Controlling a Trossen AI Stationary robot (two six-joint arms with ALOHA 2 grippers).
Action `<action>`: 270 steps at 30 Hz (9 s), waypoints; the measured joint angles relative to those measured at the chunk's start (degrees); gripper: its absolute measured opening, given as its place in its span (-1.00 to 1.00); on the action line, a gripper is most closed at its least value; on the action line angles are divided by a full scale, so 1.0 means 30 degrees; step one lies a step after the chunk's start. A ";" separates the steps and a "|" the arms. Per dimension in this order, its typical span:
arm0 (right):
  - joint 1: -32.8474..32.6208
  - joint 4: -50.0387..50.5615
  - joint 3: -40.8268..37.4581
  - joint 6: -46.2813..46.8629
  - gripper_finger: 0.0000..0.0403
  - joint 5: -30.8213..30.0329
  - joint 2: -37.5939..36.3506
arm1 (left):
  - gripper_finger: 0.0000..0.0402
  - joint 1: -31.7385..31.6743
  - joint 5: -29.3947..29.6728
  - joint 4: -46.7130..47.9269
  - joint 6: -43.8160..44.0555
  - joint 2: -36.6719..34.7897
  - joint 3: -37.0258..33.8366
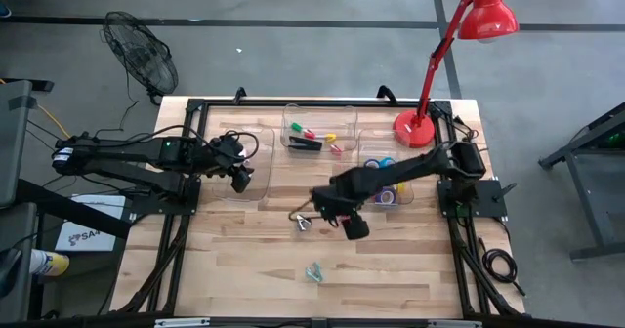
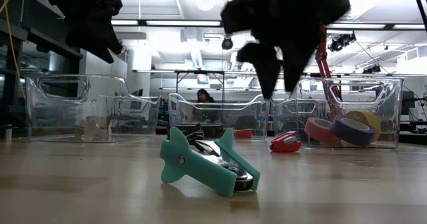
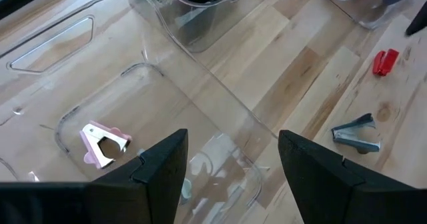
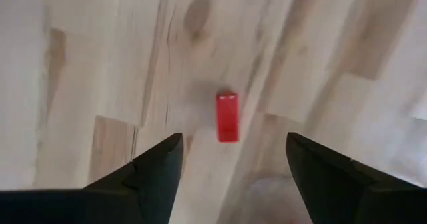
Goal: Pick and place Stapler, Stapler remover, tape
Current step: Put the red stapler into the top transparent bin, then put the black staple remover into the bottom left transparent bin
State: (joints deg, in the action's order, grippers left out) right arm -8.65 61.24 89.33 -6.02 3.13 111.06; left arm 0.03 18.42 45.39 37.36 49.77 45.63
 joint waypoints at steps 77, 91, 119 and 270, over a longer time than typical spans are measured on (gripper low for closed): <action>0.6268 -0.1917 0.3118 0.0090 -0.71 -0.2934 -0.0013 | 0.14 0.0000 0.0007 0.0415 0.0139 0.0000 0.0029; 1.1094 -0.2157 0.3057 -0.2013 -0.70 -0.1546 0.0256 | 0.14 0.0000 0.0248 0.0382 0.0153 0.0003 0.0029; 1.2000 -0.2107 0.3050 -0.2723 -0.61 0.0023 0.3164 | 0.14 0.0000 0.1266 0.0350 0.0656 0.0003 0.0029; 0.2966 -2.3728 -2.9597 1.0926 0.03 -0.2284 -3.6969 | 0.14 0.0000 -0.1344 0.0159 0.1202 -0.0004 -0.1566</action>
State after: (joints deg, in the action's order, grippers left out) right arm 0.25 -9.94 0.54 26.76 -3.72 0.15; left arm 0.03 14.39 45.86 40.97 49.76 40.93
